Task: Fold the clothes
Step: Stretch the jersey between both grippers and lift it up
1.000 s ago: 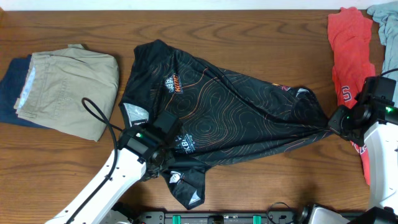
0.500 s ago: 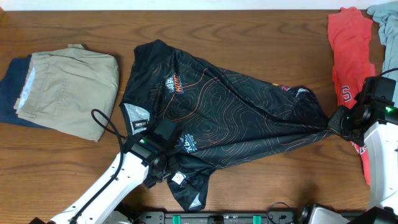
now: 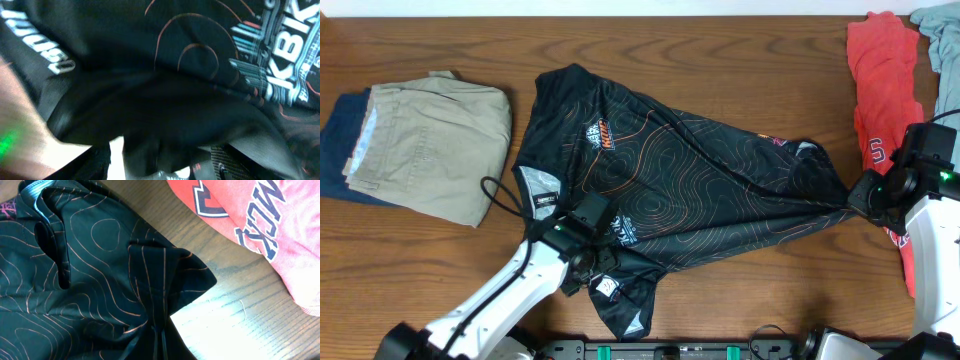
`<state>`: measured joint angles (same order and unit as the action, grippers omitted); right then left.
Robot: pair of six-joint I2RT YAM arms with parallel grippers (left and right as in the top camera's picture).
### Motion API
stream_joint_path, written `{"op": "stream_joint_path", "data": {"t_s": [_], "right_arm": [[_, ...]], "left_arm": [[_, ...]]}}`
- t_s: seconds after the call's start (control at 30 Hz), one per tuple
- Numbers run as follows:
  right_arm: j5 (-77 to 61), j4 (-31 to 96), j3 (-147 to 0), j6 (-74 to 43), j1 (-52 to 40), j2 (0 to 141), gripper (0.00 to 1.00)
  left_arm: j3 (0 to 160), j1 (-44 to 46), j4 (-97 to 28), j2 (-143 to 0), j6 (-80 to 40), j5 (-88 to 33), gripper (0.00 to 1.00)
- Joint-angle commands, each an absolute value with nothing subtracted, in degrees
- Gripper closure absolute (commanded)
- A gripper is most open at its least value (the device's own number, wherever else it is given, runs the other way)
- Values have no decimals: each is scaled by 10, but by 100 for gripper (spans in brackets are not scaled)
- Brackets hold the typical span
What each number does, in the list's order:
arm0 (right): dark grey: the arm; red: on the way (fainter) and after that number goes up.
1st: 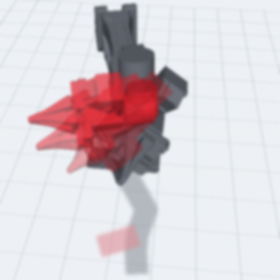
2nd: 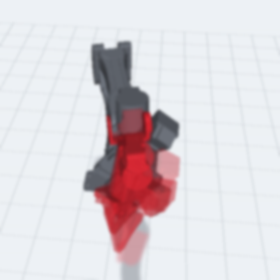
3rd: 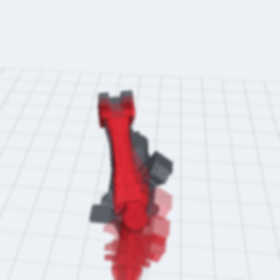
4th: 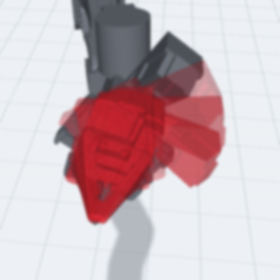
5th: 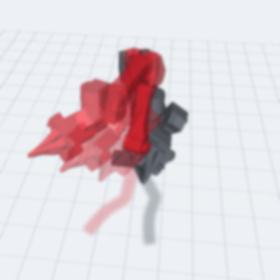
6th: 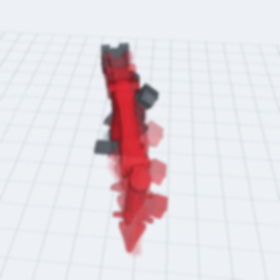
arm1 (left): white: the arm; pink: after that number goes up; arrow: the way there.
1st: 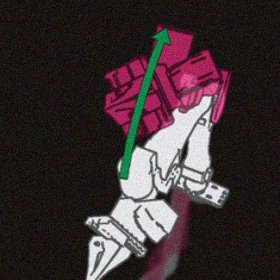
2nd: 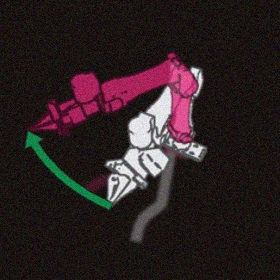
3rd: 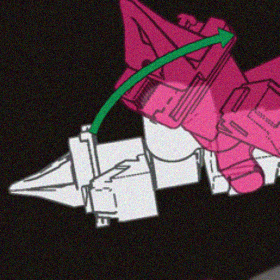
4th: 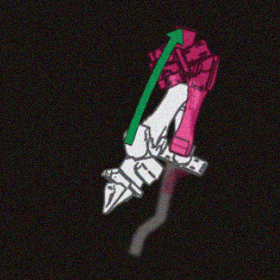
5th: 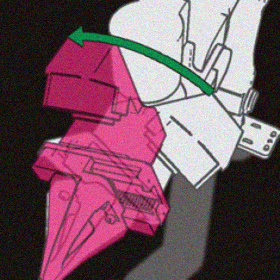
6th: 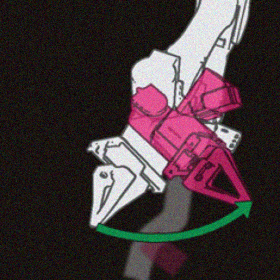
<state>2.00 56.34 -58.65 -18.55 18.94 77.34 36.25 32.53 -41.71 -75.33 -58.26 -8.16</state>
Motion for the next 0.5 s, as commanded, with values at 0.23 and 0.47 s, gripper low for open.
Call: {"op": "stream_joint_path", "data": {"t_s": [0.23,0.47], "right_arm": [[30,566,-588,-171,195,771,99],[-4,578,-588,-158,195,771,99]], "left_arm": [[369,325,-376,-769,-527,-60,94],[452,301,-439,-711,-398,-47,94]]}}
